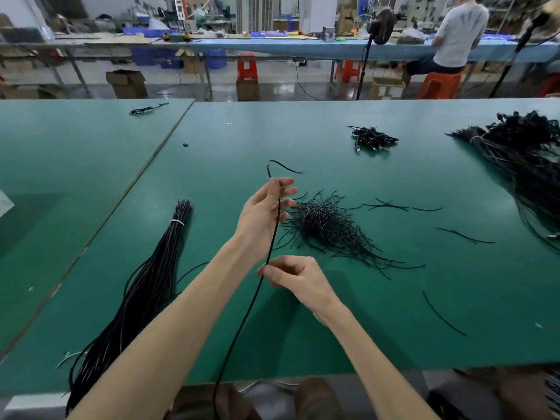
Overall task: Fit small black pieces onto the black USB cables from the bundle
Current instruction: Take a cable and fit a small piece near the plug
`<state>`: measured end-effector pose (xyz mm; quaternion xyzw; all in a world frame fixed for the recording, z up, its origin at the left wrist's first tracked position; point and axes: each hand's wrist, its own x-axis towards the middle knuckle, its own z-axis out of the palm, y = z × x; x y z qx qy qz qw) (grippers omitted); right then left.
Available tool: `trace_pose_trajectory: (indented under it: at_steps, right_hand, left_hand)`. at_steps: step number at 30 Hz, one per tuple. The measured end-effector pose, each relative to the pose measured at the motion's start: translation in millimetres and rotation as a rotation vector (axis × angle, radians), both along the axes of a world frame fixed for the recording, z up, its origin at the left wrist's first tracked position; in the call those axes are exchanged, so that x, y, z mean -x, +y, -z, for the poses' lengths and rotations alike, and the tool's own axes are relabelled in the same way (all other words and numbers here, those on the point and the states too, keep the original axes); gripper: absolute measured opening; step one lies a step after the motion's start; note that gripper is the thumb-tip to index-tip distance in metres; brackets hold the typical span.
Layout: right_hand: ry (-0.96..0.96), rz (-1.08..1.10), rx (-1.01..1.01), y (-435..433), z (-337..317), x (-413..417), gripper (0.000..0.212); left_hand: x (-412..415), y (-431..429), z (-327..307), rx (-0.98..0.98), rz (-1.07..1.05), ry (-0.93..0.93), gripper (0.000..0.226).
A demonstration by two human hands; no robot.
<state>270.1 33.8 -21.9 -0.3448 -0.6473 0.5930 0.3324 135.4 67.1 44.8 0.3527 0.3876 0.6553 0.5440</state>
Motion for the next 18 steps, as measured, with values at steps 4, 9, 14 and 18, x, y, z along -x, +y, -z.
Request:
trace_pose_trajectory:
  at_steps: [4, 9, 14, 18]
  right_hand:
    - [0.046, 0.057, -0.013, 0.6, 1.4, -0.1, 0.021]
    - [0.447, 0.318, 0.286, 8.6, 4.5, -12.1, 0.019]
    - [0.514, 0.360, 0.315, 9.3, 4.6, -9.6, 0.020]
    - [0.540, 0.398, 0.303, 8.9, 5.0, -10.0, 0.019]
  left_hand:
    - [14.0, -7.2, 15.2, 0.104, 0.038, 0.067, 0.041]
    - [44.0, -27.3, 40.4, 0.234, 0.277, 0.196, 0.041]
    - [64.4, -56.0, 61.0, 0.214, 0.542, 0.225, 0.045]
    - [78.8, -70.7, 64.3, 0.108, 0.816, 0.286, 0.050]
